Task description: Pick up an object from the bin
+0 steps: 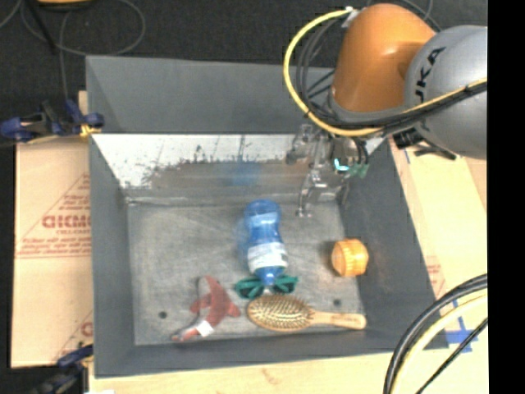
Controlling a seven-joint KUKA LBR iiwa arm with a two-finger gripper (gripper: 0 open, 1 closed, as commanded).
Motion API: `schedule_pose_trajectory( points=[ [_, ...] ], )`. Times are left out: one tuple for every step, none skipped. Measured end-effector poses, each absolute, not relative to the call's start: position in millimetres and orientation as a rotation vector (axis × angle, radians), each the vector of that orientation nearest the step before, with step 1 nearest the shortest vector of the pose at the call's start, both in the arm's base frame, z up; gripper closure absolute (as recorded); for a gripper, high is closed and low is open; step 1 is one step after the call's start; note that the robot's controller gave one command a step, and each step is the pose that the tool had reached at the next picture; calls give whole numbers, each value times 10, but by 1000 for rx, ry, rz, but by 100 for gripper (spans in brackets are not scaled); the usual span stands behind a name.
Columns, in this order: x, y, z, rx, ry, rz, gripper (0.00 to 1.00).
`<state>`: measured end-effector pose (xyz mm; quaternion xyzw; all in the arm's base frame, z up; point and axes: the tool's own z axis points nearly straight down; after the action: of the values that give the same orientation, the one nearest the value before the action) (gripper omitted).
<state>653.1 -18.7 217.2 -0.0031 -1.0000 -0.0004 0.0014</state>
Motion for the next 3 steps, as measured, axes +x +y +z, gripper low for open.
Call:
schedule_pose_trajectory(
  points=[
    [6547,-188,2225,-10,-3147,-1,0],
    [6497,-71,1646,235,-3140,2,0],
    [6382,189,1488,619,-3083,1,0]
  ],
)
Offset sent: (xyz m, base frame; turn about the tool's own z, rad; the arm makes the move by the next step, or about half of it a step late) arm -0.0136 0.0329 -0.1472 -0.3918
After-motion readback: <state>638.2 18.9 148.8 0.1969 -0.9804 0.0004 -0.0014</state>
